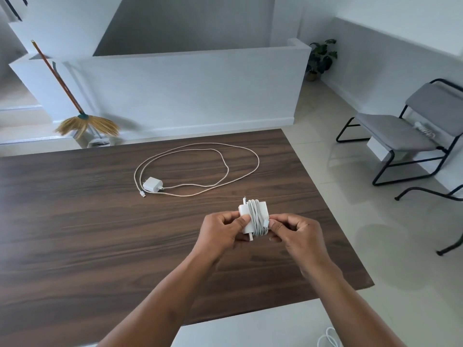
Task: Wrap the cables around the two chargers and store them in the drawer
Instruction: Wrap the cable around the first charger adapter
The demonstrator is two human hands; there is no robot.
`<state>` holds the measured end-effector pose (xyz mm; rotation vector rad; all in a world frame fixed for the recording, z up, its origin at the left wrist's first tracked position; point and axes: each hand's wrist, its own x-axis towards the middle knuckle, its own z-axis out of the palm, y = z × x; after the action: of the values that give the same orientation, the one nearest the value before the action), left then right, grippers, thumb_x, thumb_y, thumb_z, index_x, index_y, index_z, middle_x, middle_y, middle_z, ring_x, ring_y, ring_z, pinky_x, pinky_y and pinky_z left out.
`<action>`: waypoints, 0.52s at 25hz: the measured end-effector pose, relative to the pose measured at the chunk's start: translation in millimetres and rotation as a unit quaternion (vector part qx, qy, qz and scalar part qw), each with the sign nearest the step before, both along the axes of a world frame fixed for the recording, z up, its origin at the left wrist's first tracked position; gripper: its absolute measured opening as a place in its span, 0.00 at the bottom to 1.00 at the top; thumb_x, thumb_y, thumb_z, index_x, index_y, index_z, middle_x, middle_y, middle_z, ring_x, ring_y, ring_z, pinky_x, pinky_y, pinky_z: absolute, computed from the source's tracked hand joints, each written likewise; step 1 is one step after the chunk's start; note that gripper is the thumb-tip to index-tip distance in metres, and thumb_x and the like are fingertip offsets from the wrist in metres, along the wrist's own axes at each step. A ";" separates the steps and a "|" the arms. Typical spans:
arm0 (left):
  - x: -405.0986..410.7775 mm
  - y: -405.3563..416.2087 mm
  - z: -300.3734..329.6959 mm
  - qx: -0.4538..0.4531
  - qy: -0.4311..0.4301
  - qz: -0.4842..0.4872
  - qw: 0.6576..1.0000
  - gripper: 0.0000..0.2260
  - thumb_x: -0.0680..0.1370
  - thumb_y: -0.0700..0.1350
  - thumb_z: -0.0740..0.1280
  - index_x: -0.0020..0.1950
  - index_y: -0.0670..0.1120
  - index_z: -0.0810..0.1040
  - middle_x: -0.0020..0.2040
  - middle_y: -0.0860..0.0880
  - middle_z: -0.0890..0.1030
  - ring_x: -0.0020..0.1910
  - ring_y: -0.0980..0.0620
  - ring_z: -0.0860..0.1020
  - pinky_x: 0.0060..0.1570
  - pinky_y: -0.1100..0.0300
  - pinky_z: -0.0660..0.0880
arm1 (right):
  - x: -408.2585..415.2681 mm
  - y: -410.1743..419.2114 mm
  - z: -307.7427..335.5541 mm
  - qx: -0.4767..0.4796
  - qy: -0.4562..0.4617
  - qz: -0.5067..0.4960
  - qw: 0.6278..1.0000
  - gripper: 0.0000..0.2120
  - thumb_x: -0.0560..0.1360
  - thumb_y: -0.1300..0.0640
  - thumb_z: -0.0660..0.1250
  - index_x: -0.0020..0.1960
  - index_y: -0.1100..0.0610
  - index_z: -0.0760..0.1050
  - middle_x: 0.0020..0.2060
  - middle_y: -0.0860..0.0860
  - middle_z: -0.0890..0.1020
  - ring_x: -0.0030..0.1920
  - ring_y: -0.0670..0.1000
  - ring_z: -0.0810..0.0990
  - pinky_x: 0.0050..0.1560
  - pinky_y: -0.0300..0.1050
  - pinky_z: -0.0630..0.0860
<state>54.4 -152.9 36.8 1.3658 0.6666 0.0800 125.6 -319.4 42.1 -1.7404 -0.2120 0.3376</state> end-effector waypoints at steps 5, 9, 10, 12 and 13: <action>5.8 -11.7 -17.1 -0.022 0.016 0.029 0.999 0.08 0.81 0.41 0.70 0.57 0.39 0.85 0.48 0.37 0.89 0.39 0.46 0.87 0.46 0.47 0.86 | 2.0 -10.1 -24.4 -0.042 -0.041 0.000 0.998 0.08 0.78 0.59 0.74 0.56 0.51 0.88 0.45 0.44 0.90 0.46 0.46 0.89 0.52 0.50 0.87; 7.9 -11.4 -20.4 -0.005 0.017 0.031 0.999 0.07 0.81 0.41 0.70 0.55 0.39 0.84 0.46 0.36 0.89 0.36 0.48 0.86 0.38 0.55 0.85 | 2.2 -13.0 -24.7 -0.085 -0.099 0.042 0.991 0.11 0.75 0.53 0.77 0.57 0.52 0.86 0.49 0.44 0.89 0.48 0.43 0.88 0.50 0.40 0.85; 8.4 -12.5 -22.0 0.003 0.019 0.032 0.999 0.07 0.82 0.41 0.70 0.55 0.38 0.84 0.46 0.35 0.88 0.36 0.47 0.86 0.39 0.54 0.85 | 3.2 -12.8 -24.6 -0.095 -0.110 0.037 0.989 0.11 0.74 0.53 0.78 0.55 0.53 0.86 0.48 0.45 0.88 0.47 0.43 0.87 0.48 0.37 0.85; 8.8 -14.3 -25.3 0.022 0.018 0.042 0.999 0.08 0.82 0.41 0.70 0.56 0.36 0.82 0.47 0.34 0.88 0.38 0.44 0.86 0.44 0.47 0.86 | 3.8 -12.0 -24.4 -0.105 -0.149 0.034 0.983 0.08 0.73 0.55 0.79 0.51 0.54 0.85 0.46 0.46 0.86 0.45 0.43 0.85 0.44 0.30 0.81; 9.1 -14.7 -26.8 0.034 0.014 0.046 0.998 0.09 0.82 0.41 0.70 0.56 0.35 0.82 0.47 0.34 0.88 0.39 0.42 0.86 0.46 0.45 0.86 | 3.2 -11.6 -23.7 -0.105 -0.172 0.043 0.979 0.07 0.73 0.57 0.79 0.50 0.54 0.84 0.45 0.46 0.85 0.44 0.43 0.85 0.43 0.29 0.79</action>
<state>63.5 -167.7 10.0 1.4023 0.7571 0.1586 128.8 -331.0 18.3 -1.9973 -0.5190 0.1207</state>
